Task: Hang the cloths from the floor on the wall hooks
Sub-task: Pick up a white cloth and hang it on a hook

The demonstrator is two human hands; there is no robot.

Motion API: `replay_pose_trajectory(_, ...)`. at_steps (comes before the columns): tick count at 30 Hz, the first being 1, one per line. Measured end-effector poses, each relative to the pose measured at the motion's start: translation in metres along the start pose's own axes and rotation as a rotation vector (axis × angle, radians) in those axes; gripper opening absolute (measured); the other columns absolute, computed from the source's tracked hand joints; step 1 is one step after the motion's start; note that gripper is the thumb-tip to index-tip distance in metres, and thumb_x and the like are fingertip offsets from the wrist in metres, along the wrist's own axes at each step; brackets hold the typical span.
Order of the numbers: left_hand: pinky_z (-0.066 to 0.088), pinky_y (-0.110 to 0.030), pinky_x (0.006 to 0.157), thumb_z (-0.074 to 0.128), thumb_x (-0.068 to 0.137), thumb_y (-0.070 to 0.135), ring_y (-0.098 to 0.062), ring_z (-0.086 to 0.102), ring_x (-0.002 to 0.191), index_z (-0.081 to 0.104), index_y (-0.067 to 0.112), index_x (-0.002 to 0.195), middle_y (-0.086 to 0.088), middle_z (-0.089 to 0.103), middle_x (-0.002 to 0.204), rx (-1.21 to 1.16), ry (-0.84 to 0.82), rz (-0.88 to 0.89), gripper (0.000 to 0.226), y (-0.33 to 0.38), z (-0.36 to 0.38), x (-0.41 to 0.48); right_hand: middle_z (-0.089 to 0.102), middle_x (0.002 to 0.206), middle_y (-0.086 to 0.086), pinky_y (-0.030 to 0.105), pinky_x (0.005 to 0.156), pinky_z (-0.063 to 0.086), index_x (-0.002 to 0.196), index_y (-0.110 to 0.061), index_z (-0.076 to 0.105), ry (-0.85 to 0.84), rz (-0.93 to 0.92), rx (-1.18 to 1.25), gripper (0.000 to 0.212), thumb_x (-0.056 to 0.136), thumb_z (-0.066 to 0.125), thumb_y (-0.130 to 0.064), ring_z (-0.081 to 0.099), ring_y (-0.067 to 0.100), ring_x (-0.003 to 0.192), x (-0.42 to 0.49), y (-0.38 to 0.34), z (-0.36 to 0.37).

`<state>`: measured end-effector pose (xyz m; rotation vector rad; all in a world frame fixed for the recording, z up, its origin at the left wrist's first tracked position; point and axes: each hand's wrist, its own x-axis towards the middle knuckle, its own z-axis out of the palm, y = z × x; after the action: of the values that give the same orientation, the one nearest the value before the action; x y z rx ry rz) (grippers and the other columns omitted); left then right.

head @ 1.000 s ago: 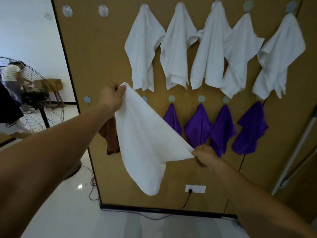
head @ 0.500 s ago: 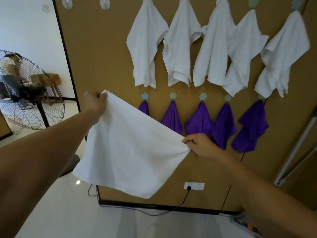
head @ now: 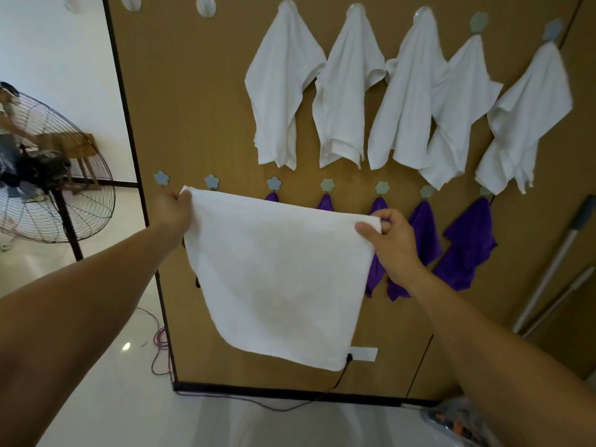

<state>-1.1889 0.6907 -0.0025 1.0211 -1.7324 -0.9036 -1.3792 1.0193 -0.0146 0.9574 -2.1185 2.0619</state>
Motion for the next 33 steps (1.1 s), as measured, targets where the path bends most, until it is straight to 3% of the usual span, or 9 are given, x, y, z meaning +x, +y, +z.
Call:
replay_pose_trajectory(4, 0.031, -0.027, 0.053, 0.040, 0.098, 0.039, -0.016, 0.044, 0.063, 0.052, 0.011, 0.089, 0.000, 0.047, 0.072, -0.028, -0.031, -0.080, 0.032, -0.011, 0.004, 0.004, 0.069, 0.084, -0.013, 0.008, 0.060, 0.049, 0.121, -0.020, 0.051, 0.159, -0.014, 0.064, 0.036, 0.089, 0.068, -0.024, 0.065, -0.008, 0.074, 0.009, -0.012, 0.014)
replay_pose_trajectory(7, 0.042, -0.035, 0.070, 0.043, 0.098, 0.035, -0.027, 0.055, 0.087, 0.057, 0.001, 0.113, -0.010, 0.058, 0.095, 0.008, -0.126, -0.179, 0.040, -0.023, 0.010, 0.008, 0.059, 0.092, -0.019, 0.000, 0.060, 0.042, 0.122, -0.018, 0.052, 0.207, -0.079, -0.033, 0.032, 0.093, 0.062, -0.028, 0.056, -0.021, 0.075, 0.012, -0.024, 0.027)
replay_pose_trajectory(9, 0.044, -0.038, 0.078, 0.049, 0.097, 0.026, -0.032, 0.055, 0.096, 0.054, -0.006, 0.120, -0.014, 0.057, 0.095, 0.126, -0.242, -0.251, 0.040, -0.026, 0.012, 0.005, 0.058, 0.098, -0.015, 0.003, 0.064, 0.043, 0.120, -0.019, 0.053, 0.093, -0.098, -0.105, 0.030, 0.093, 0.061, -0.029, 0.058, -0.013, 0.083, 0.014, -0.033, 0.038)
replay_pose_trajectory(12, 0.045, -0.033, 0.075, 0.063, 0.087, 0.020, -0.026, 0.056, 0.092, 0.059, -0.001, 0.117, -0.011, 0.061, 0.094, 0.206, -0.467, -0.082, 0.037, -0.002, 0.025, -0.014, 0.059, 0.097, -0.013, 0.007, 0.070, 0.046, 0.113, -0.019, 0.054, -0.124, -0.108, -0.180, 0.026, 0.091, 0.064, -0.029, 0.058, 0.000, 0.086, 0.013, -0.045, 0.057)
replay_pose_trajectory(15, 0.042, -0.030, 0.095, 0.069, 0.081, 0.027, -0.021, 0.055, 0.116, 0.060, 0.014, 0.123, -0.003, 0.062, 0.124, -0.117, -0.955, 0.055, 0.045, 0.044, 0.046, -0.055, 0.060, 0.085, -0.010, 0.007, 0.064, 0.045, 0.104, -0.014, 0.057, -0.263, -0.116, -0.255, 0.023, 0.088, 0.069, -0.026, 0.056, -0.001, 0.074, 0.011, -0.045, 0.078)
replay_pose_trajectory(18, 0.047, -0.034, 0.098, 0.065, 0.084, 0.021, -0.021, 0.063, 0.113, 0.065, 0.012, 0.118, -0.004, 0.069, 0.118, -0.324, -1.288, 0.085, 0.035, 0.068, 0.070, -0.084, 0.064, 0.079, -0.003, 0.016, 0.067, 0.049, 0.094, -0.008, 0.059, -0.247, -0.102, -0.208, 0.022, 0.085, 0.073, -0.022, 0.060, 0.002, 0.071, 0.006, -0.043, 0.079)
replay_pose_trajectory(23, 0.055, -0.028, 0.074, 0.061, 0.092, 0.021, -0.018, 0.065, 0.084, 0.066, 0.009, 0.092, -0.001, 0.071, 0.084, -0.448, -1.020, 0.171, 0.014, 0.083, 0.099, -0.102, 0.070, 0.093, 0.002, 0.026, 0.076, 0.055, 0.095, -0.011, 0.065, -0.208, 0.049, -0.042, 0.022, 0.081, 0.077, -0.025, 0.066, 0.010, 0.082, -0.003, -0.033, 0.042)
replay_pose_trajectory(28, 0.050, -0.037, 0.080, 0.050, 0.097, 0.029, -0.018, 0.059, 0.088, 0.056, 0.024, 0.082, -0.001, 0.061, 0.090, -0.383, -0.946, 0.234, 0.017, 0.114, 0.114, -0.112, 0.073, 0.105, 0.008, 0.031, 0.077, 0.059, 0.110, -0.006, 0.065, -0.380, 0.288, -0.008, 0.035, 0.083, 0.074, -0.025, 0.072, 0.021, 0.091, -0.022, -0.005, 0.001)
replay_pose_trajectory(33, 0.037, -0.027, 0.070, 0.039, 0.101, 0.031, -0.012, 0.052, 0.082, 0.052, 0.018, 0.089, 0.003, 0.054, 0.088, -0.225, -0.598, 0.416, 0.022, 0.126, 0.109, -0.087, 0.073, 0.107, 0.012, 0.041, 0.089, 0.055, 0.110, -0.004, 0.068, -0.502, 0.374, -0.089, 0.034, 0.084, 0.073, -0.025, 0.070, 0.029, 0.099, -0.035, 0.021, -0.014)
